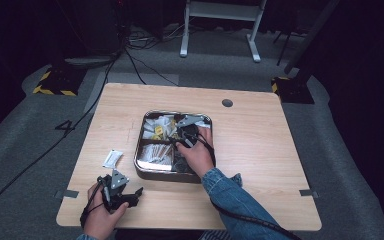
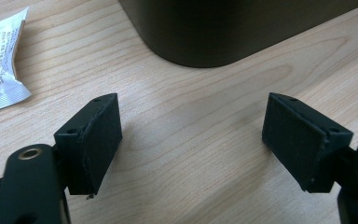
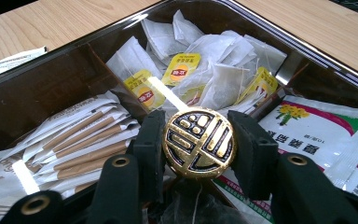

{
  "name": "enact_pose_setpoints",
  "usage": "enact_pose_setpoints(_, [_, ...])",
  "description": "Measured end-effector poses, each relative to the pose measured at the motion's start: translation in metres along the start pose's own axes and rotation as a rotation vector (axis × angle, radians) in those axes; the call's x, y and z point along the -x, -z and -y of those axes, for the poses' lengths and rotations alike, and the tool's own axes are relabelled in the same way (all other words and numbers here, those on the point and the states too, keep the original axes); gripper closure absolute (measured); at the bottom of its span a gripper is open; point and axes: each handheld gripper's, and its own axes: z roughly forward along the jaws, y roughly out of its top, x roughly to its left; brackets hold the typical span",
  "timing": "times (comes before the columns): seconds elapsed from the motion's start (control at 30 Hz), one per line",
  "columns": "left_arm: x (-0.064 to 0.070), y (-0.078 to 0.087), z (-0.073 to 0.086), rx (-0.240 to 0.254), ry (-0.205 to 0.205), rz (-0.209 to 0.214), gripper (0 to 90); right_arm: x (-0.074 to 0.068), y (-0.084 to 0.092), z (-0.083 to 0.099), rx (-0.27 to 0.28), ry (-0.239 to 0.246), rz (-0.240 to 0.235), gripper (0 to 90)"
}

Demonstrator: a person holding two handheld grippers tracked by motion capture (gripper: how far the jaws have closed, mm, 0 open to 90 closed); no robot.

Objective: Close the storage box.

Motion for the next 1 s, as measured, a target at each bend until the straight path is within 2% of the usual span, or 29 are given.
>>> enact_pose_setpoints(0.2, [0.000, 0.000, 0.000, 0.000, -0.001, -0.001, 20.3, -0.002, 0.000, 0.002, 0.007, 0.017, 0.012, 58.7])
enact_pose_setpoints(0.33, [0.000, 0.000, 0.000, 0.000, 0.000, 0.000, 20.3, 0.000, 0.000, 0.001, 0.004, 0.023, 0.001, 58.3])
enact_pose_setpoints(0.4, [0.000, 0.000, 0.000, 0.000, 0.000, 0.000, 20.3, 0.001, 0.000, 0.001, 0.008, 0.036, -0.001, 52.2])
enact_pose_setpoints(0.5, [0.000, 0.000, 0.000, 0.000, 0.000, 0.000, 20.2, 0.002, 0.002, 0.001, 0.023, 0.028, -0.009, 44.5])
enact_pose_setpoints(0.67, [0.000, 0.000, 0.000, 0.000, 0.000, 0.000, 20.3, 0.007, 0.013, -0.002, 0.055, 0.011, -0.016, 41.3])
enact_pose_setpoints(1.0, [0.000, 0.000, 0.000, 0.000, 0.000, 0.000, 20.3, 0.018, 0.050, -0.009, 0.108, -0.010, -0.041, 40.1])
